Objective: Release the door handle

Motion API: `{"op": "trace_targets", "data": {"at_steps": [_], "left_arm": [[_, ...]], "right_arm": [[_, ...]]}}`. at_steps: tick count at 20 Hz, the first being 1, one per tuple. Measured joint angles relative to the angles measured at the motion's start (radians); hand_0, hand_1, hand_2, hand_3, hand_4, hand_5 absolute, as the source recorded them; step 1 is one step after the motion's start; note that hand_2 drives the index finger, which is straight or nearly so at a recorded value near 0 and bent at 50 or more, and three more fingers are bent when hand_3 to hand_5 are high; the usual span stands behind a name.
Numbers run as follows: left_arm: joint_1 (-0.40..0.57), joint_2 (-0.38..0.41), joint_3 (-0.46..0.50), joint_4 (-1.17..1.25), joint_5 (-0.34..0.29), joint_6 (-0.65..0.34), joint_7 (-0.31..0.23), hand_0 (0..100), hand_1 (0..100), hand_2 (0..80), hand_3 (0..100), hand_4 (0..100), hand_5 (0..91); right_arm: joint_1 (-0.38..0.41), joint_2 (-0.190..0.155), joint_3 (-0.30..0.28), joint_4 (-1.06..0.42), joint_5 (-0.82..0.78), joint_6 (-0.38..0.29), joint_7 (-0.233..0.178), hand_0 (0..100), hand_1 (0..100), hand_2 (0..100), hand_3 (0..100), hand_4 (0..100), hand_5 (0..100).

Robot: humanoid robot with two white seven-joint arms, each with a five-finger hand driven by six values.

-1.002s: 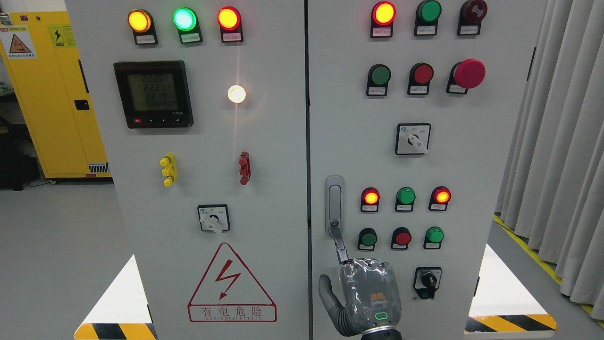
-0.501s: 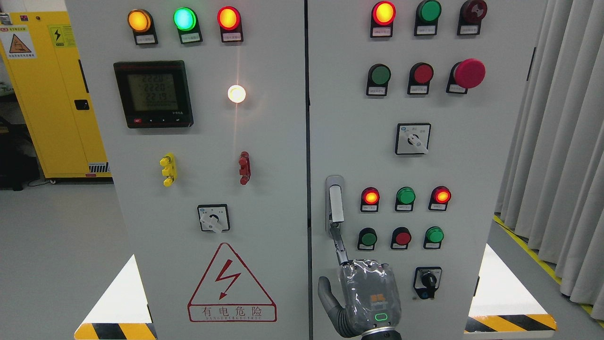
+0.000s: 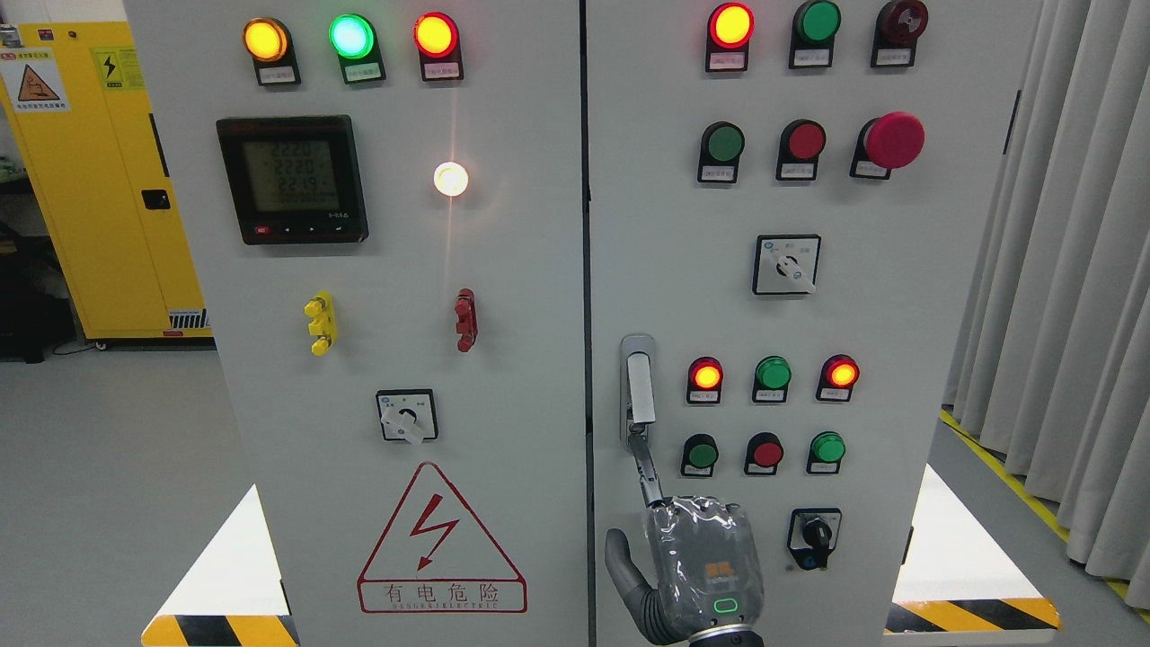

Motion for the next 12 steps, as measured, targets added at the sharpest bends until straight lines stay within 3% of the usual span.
{"op": "trace_targets", "data": {"at_steps": [12], "left_arm": [[0.0,0.0,0.0,0.0,0.0,0.0,0.0,12,56,0.0,0,0,0.0]], "right_arm": [[0.003,-0.001,0.002,-0.005,0.001,0.0,0.005,60,45,14,100,100,100]]}}
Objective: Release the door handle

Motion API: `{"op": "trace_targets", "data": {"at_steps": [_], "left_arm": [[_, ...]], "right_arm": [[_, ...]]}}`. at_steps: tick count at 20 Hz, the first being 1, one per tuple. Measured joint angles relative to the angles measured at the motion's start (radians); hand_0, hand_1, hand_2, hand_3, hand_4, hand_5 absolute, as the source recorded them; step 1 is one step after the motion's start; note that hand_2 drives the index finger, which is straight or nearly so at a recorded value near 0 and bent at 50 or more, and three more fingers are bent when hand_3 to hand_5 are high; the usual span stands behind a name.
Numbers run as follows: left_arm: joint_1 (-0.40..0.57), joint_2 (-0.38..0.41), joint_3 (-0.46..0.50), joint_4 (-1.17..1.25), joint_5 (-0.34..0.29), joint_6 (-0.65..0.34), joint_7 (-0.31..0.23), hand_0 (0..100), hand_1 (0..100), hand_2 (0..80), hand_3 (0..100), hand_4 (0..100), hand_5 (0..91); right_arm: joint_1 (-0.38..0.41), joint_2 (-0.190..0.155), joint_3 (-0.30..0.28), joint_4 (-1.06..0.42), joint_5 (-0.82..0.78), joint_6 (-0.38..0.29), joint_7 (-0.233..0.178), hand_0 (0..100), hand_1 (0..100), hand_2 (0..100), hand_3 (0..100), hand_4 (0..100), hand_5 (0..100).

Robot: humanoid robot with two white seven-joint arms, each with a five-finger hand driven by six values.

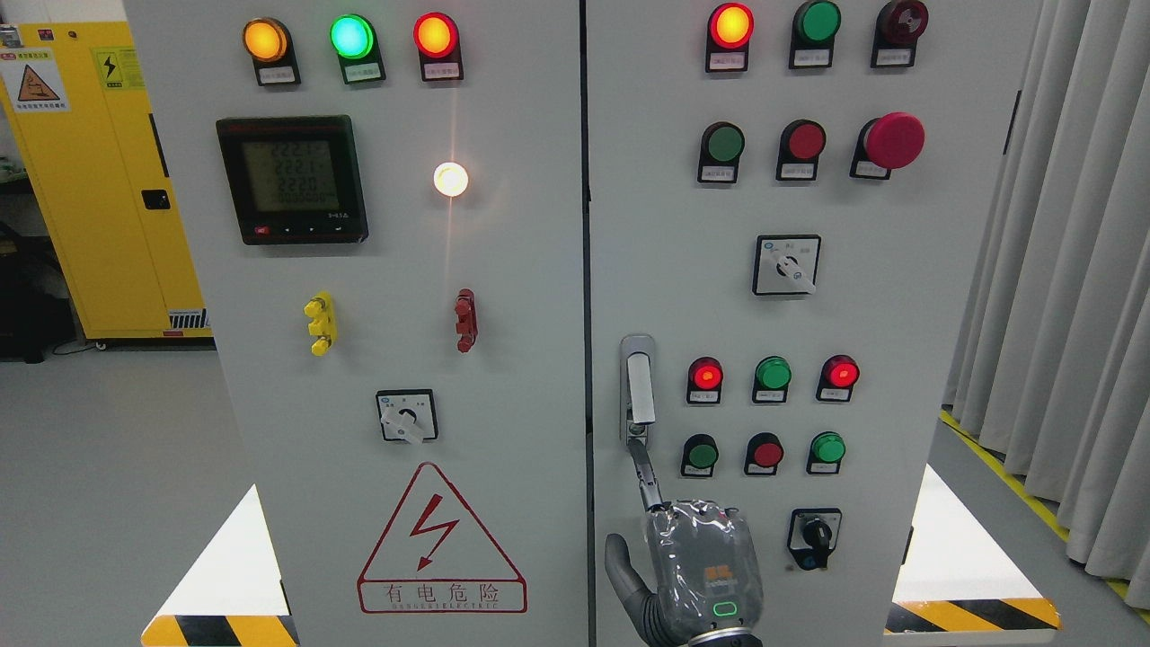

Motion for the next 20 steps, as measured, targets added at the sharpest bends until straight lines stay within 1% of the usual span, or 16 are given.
{"op": "trace_targets", "data": {"at_steps": [13,20], "left_arm": [[0.0,0.0,0.0,0.0,0.0,0.0,0.0,12,56,0.0,0,0,0.0],[0.0,0.0,0.0,0.0,0.0,0.0,0.0,12,56,0.0,0,0,0.0]], "right_arm": [[-0.002,-0.001,0.004,-0.031,0.001,-0.002,0.01,60,45,15,100,100,100],[-0.005,-0.001,0.004,-0.047,0.001,-0.007,-0.002,60,45,18,100,100,100]]}}
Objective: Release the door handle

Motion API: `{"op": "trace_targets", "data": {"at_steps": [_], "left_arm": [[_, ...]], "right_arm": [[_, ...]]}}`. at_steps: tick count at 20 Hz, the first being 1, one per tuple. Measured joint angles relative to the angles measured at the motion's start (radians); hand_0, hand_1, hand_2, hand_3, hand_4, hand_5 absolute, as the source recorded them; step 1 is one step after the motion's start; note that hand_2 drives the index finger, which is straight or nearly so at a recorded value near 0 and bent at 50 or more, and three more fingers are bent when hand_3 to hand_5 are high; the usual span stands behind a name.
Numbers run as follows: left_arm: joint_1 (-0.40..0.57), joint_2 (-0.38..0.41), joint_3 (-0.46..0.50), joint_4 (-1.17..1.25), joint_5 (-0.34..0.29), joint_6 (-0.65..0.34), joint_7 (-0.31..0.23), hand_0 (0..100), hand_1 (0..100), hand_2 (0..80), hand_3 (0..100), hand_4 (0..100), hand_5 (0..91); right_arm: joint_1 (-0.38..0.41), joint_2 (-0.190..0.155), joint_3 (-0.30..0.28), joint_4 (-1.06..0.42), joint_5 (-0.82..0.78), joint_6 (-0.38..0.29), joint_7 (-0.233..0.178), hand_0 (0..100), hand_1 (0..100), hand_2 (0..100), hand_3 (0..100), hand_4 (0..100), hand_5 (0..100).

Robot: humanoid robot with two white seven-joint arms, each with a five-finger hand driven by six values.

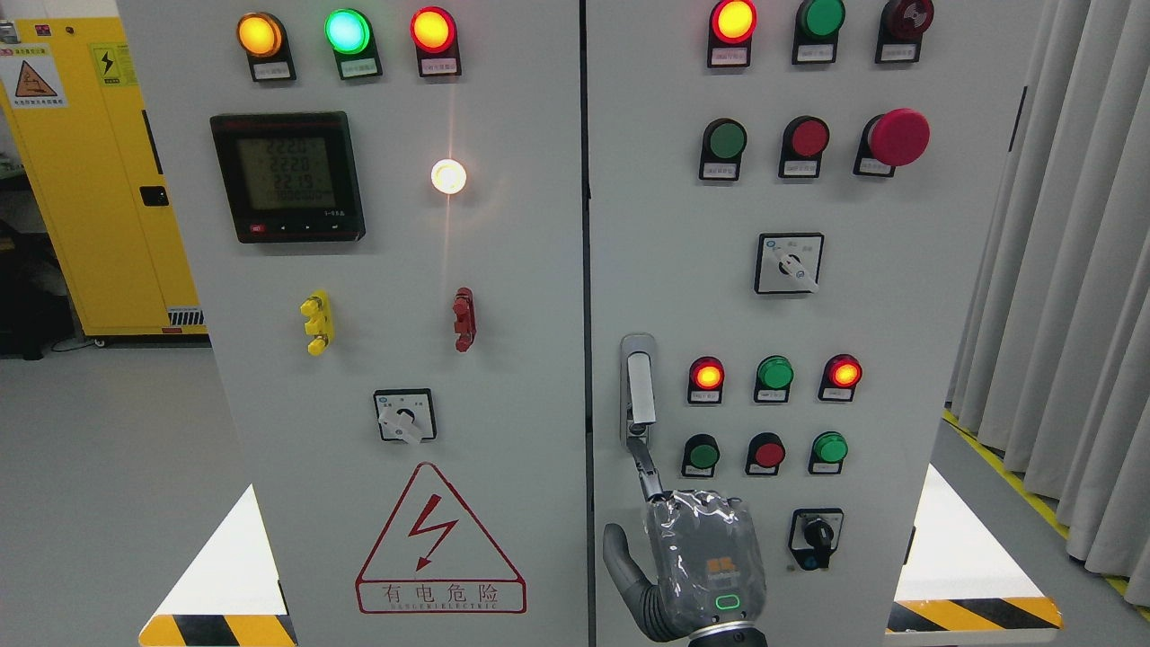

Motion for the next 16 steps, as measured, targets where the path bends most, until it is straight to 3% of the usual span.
{"op": "trace_targets", "data": {"at_steps": [8,10,11,12,14,16], "left_arm": [[0.0,0.0,0.0,0.0,0.0,0.0,0.0,12,56,0.0,0,0,0.0],[0.0,0.0,0.0,0.0,0.0,0.0,0.0,12,56,0.0,0,0,0.0],[0.0,0.0,0.0,0.0,0.0,0.0,0.0,12,56,0.0,0,0,0.0],[0.0,0.0,0.0,0.0,0.0,0.0,0.0,12,56,0.0,0,0,0.0],[0.0,0.0,0.0,0.0,0.0,0.0,0.0,12,56,0.0,0,0,0.0],[0.0,0.0,0.0,0.0,0.0,0.0,0.0,12,56,0.0,0,0,0.0]], "right_arm": [[0.002,-0.001,-0.001,-0.024,-0.001,-0.006,-0.003,60,45,21,100,100,100],[0.004,-0.001,-0.002,-0.032,-0.004,-0.006,-0.004,61,45,34,100,100,100],[0.005,-0.001,-0.003,-0.036,-0.006,-0.006,-0.004,61,45,36,100,100,100],[0.009,-0.001,-0.004,-0.041,-0.007,-0.006,-0.004,63,45,44,100,100,100],[0.019,-0.001,-0.005,-0.052,-0.012,-0.006,-0.005,65,45,50,100,100,100],[0.037,-0.003,-0.006,-0.067,-0.025,-0.007,-0.008,71,46,63,100,100,100]]}}
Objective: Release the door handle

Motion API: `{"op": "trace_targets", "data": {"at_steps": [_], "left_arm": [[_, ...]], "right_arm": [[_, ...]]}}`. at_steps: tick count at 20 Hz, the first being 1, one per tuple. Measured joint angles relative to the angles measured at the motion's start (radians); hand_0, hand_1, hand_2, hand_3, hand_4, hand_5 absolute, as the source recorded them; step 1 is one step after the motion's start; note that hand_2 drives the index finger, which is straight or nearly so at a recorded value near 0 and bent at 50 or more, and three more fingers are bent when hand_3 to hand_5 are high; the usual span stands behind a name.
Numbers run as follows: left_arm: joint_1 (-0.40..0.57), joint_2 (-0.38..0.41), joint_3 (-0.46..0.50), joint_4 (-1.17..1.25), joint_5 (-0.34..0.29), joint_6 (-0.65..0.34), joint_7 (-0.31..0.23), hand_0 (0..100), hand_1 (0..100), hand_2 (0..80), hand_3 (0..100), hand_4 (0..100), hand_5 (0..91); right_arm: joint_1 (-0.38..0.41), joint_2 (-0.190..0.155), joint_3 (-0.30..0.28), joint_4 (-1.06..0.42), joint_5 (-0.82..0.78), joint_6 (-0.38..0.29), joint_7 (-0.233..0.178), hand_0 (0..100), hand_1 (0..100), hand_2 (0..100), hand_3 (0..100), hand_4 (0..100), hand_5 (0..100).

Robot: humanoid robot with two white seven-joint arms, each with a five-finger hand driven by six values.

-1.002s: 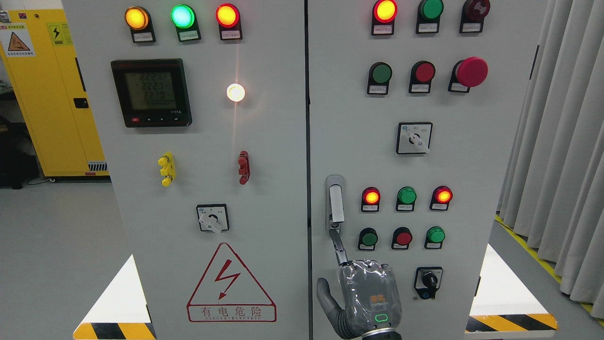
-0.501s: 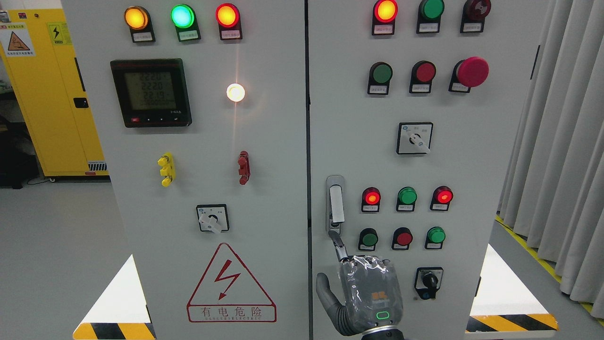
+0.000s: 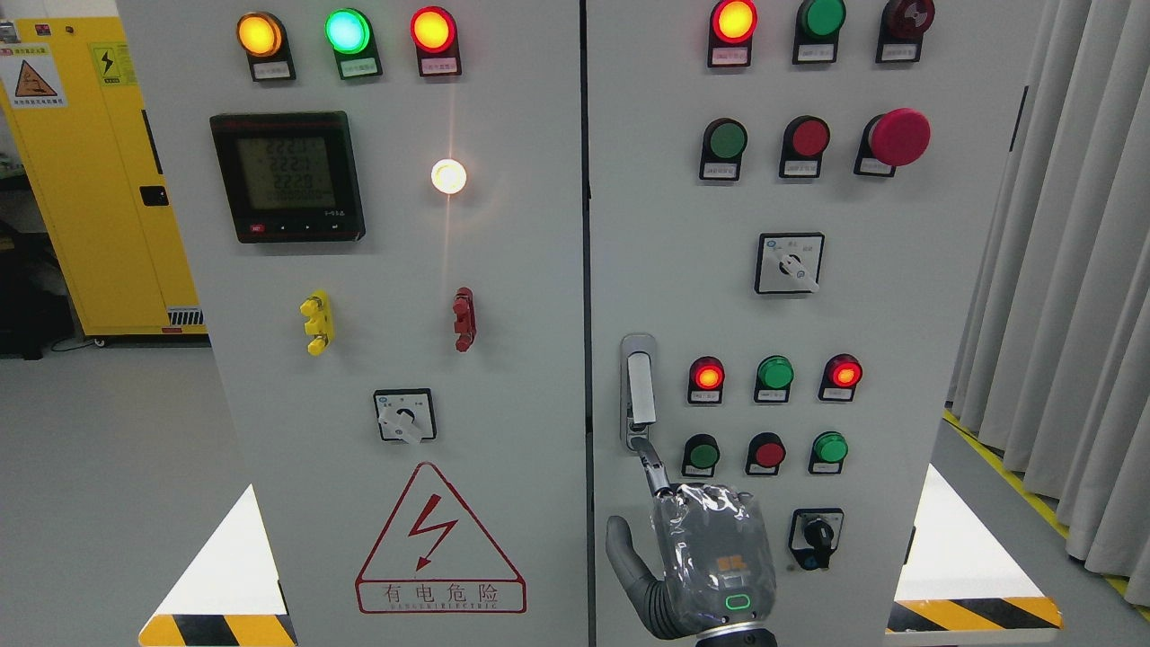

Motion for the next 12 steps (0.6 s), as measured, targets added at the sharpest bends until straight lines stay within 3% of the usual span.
{"op": "trace_targets", "data": {"at_steps": [5,7,9,11,12], "left_arm": [[0.0,0.0,0.0,0.0,0.0,0.0,0.0,12,56,0.0,0,0,0.0],[0.0,0.0,0.0,0.0,0.0,0.0,0.0,12,56,0.0,0,0,0.0],[0.0,0.0,0.0,0.0,0.0,0.0,0.0,12,56,0.0,0,0,0.0],[0.0,0.0,0.0,0.0,0.0,0.0,0.0,12,56,0.0,0,0,0.0],[0.0,0.0,0.0,0.0,0.0,0.0,0.0,12,56,0.0,0,0,0.0]], "right_arm": [[0.041,-0.003,-0.002,-0.041,-0.027,-0.004,0.01,82,43,71,100,100,100],[0.055,-0.004,-0.003,-0.06,-0.036,-0.004,0.011,92,39,72,100,100,100],[0.071,-0.005,-0.003,-0.08,-0.044,-0.004,0.012,93,35,73,100,100,100],[0.086,-0.005,-0.004,-0.098,-0.051,-0.004,0.013,91,29,75,100,100,100],[0.091,-0.006,-0.004,-0.106,-0.053,-0.004,0.015,70,25,78,100,100,100]]}}
